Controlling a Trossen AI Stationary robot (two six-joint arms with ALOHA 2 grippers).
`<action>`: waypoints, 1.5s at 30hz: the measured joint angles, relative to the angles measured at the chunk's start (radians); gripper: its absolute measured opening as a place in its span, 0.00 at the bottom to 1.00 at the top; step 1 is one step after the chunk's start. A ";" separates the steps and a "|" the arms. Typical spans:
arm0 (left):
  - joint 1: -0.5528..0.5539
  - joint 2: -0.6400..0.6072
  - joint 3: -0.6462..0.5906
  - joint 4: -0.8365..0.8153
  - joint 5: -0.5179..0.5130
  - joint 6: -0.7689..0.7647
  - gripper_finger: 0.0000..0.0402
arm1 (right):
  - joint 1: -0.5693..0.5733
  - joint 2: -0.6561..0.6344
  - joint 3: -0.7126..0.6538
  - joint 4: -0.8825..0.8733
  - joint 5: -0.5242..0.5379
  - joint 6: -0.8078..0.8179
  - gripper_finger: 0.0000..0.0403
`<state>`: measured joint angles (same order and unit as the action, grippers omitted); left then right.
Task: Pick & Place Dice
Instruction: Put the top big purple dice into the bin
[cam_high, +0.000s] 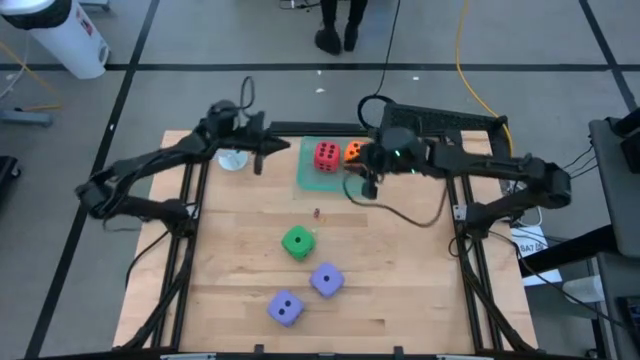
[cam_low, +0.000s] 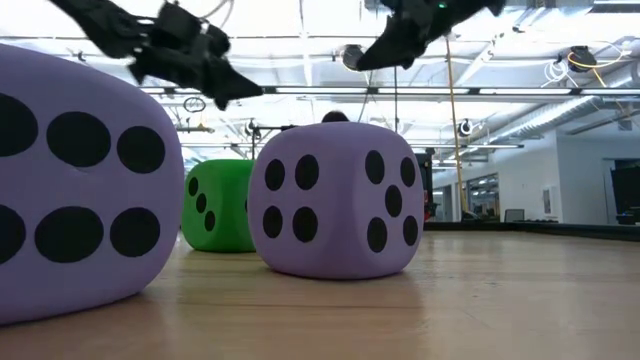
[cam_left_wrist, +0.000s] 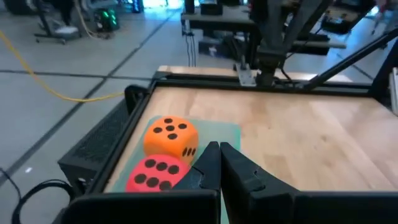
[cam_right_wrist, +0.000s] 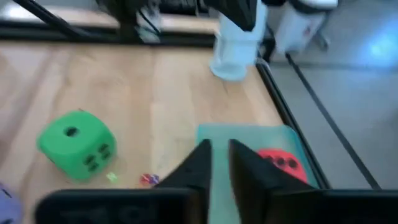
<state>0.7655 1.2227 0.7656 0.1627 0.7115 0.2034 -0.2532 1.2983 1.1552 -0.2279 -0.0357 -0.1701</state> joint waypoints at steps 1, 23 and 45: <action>-0.006 -0.041 -0.031 0.002 -0.010 -0.002 0.00 | 0.014 -0.020 -0.047 0.064 0.000 0.004 0.05; -0.086 -0.423 -0.366 0.156 -0.190 -0.022 0.00 | 0.151 -0.371 -0.626 0.682 0.048 0.133 0.04; -0.086 -0.423 -0.366 0.171 -0.216 -0.052 0.01 | 0.434 0.073 -0.170 0.027 0.259 0.320 0.47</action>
<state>0.6800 0.7998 0.4000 0.3336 0.4957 0.1516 0.1812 1.3716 0.9850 -0.2012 0.2237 0.1495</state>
